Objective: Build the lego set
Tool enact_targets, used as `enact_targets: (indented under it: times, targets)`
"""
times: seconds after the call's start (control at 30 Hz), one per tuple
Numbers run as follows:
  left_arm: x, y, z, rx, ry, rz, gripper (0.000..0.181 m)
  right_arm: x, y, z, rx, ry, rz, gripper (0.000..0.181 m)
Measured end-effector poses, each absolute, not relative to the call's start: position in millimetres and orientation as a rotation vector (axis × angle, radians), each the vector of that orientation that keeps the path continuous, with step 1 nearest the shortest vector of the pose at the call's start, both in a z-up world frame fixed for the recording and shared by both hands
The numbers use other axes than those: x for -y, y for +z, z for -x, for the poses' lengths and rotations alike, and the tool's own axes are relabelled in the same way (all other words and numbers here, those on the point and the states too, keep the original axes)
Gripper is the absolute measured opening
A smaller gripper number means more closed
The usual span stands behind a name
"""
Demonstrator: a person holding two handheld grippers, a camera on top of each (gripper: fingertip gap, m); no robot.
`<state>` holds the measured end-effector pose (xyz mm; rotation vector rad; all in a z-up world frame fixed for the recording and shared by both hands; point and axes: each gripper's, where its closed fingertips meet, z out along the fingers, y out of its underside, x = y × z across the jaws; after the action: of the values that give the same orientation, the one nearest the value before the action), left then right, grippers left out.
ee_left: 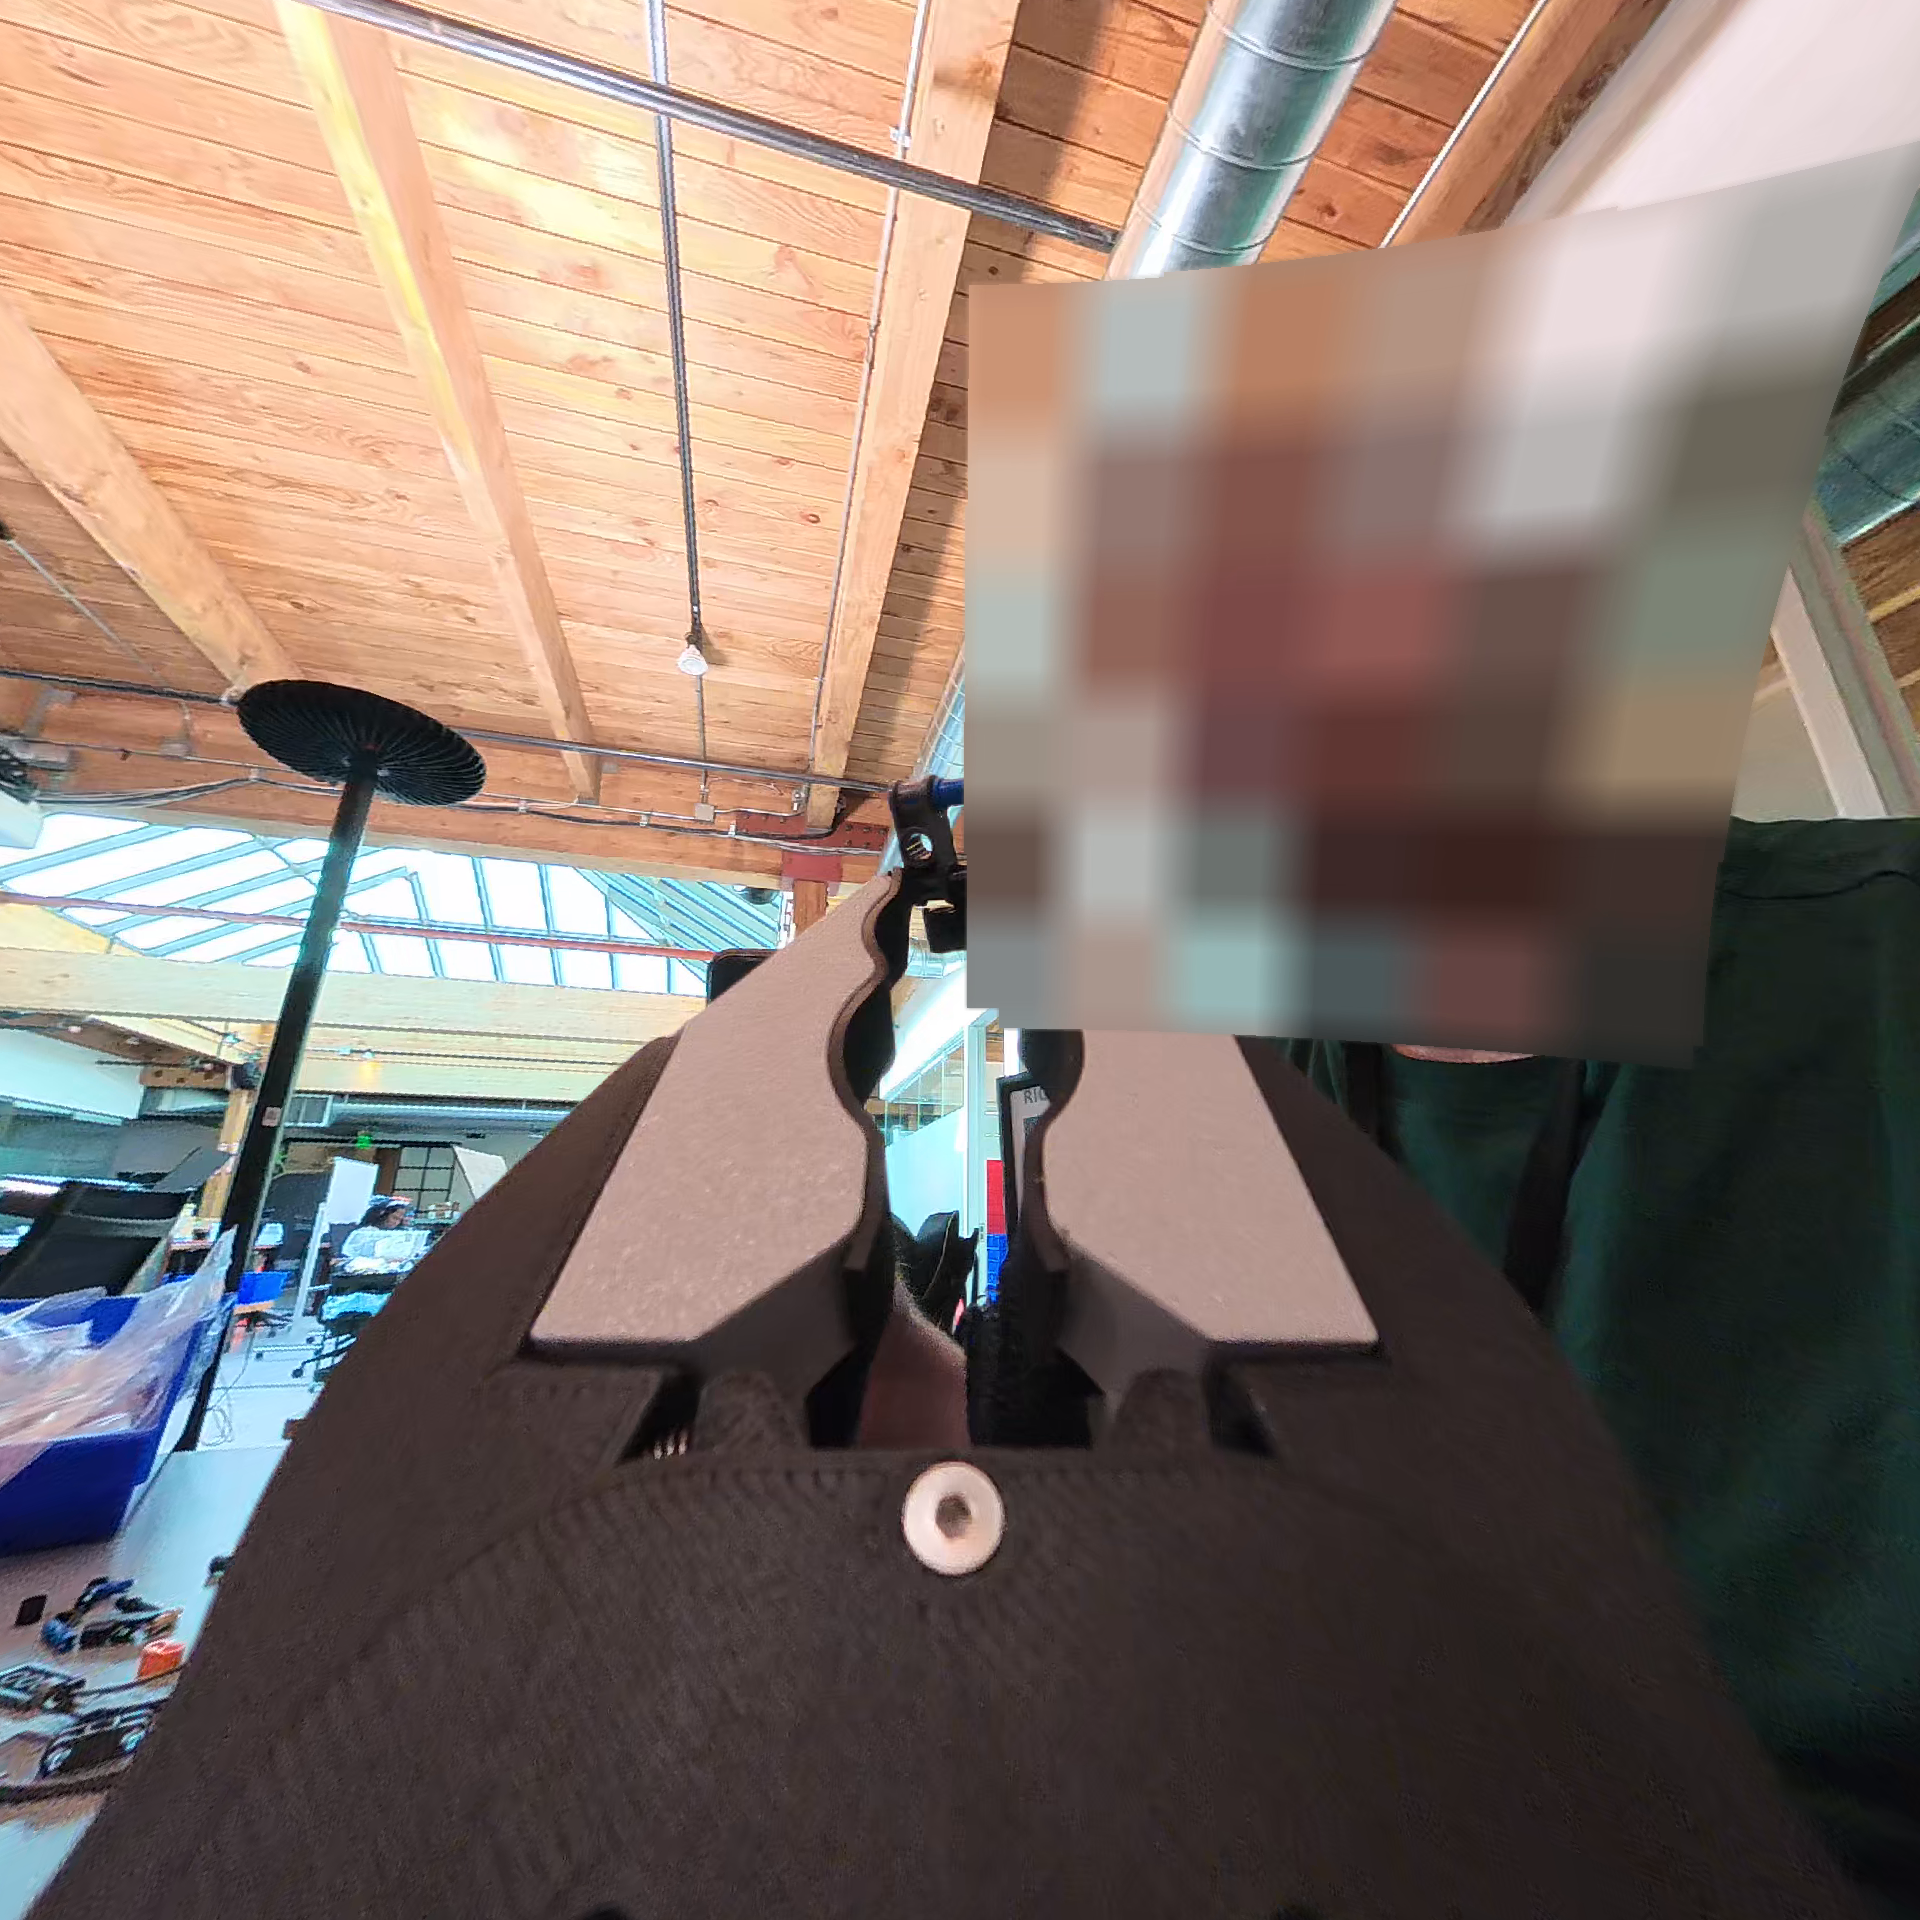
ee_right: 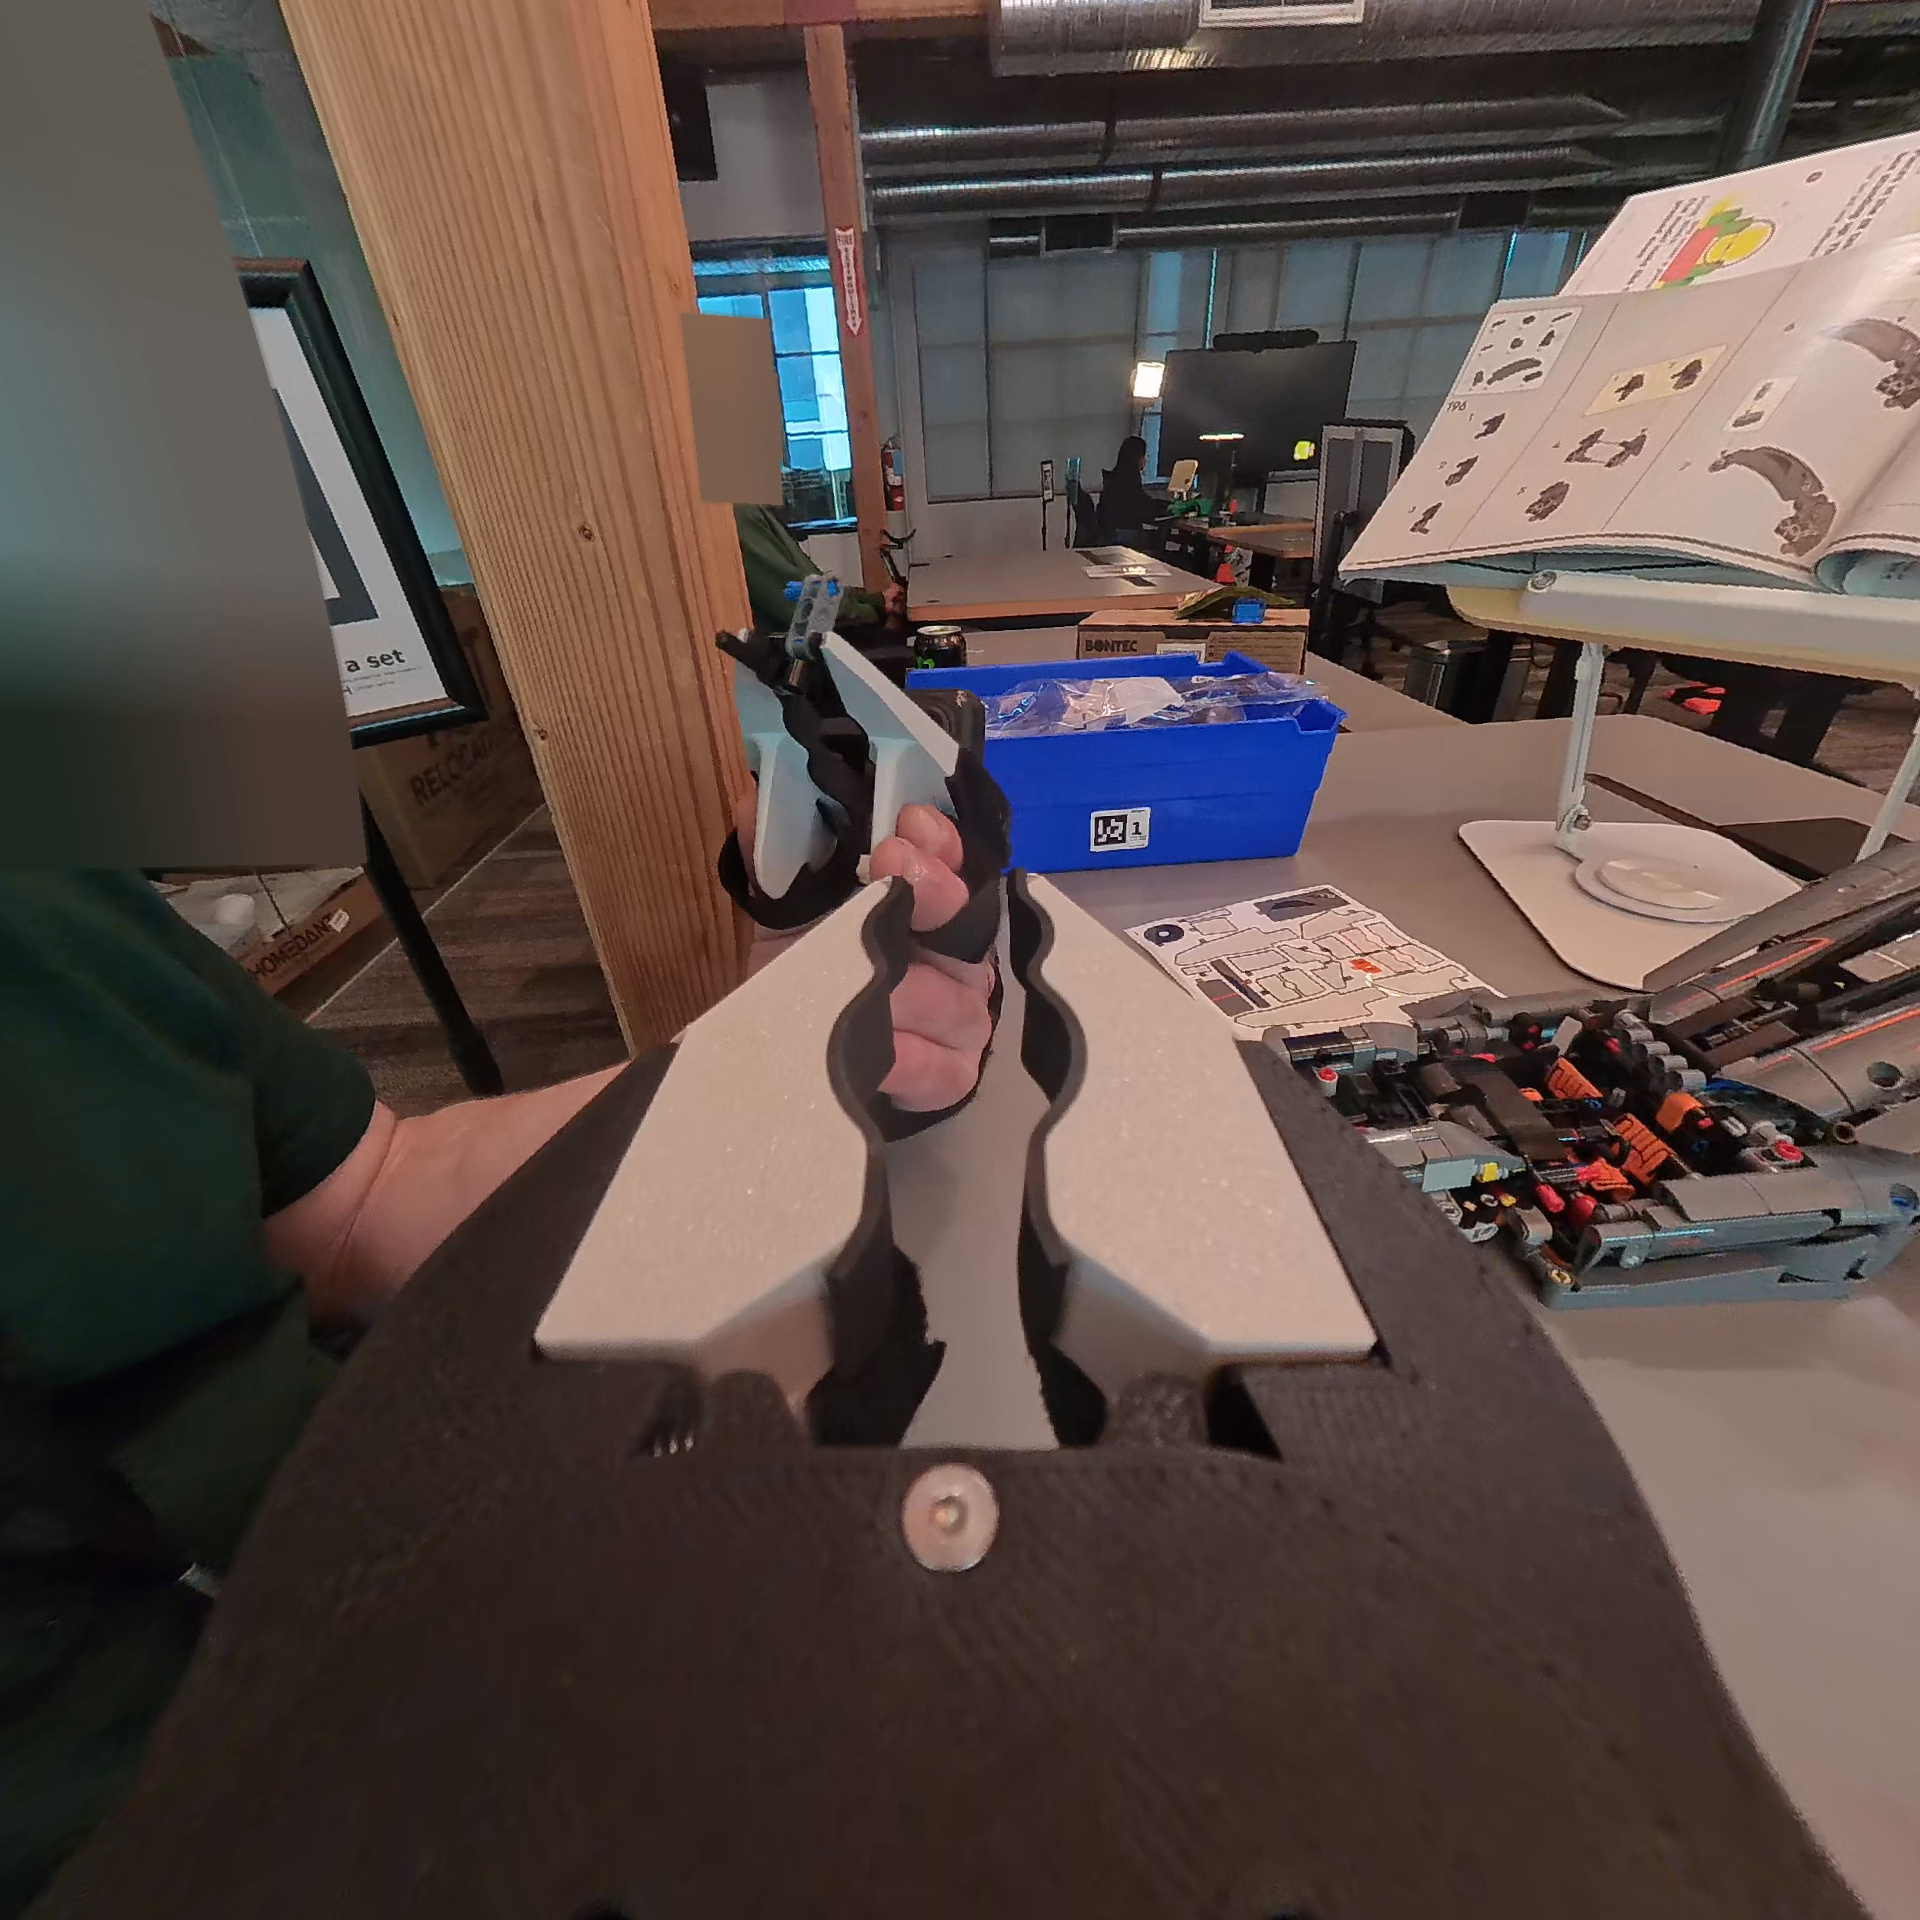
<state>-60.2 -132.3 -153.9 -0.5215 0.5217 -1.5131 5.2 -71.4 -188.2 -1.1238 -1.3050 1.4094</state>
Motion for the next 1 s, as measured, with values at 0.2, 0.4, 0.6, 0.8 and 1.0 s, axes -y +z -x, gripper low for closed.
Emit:
enact_targets:
  times: [0.2,0.4,0.6,0.8,1.0]
  targets:
    - [134,-154,59,-0.531,-1.516,0.512,0.015,72,-188,-6,1.305,1.410,1.122,0.017]
    - [121,-157,56,-0.487,-1.443,0.596,0.015,72,-188,-6,1.298,1.408,1.123,0.017]
    - [94,-165,43,-0.446,-1.203,0.814,0.015,74,-192,-2,1.314,1.327,1.128,0.018]
    - [80,-173,24,-0.488,-0.947,0.979,0.015,77,-189,3,1.310,1.323,1.130,0.018]
    - [79,-173,19,-0.503,-0.876,1.016,0.015,79,-187,6,1.306,1.334,1.127,0.019]
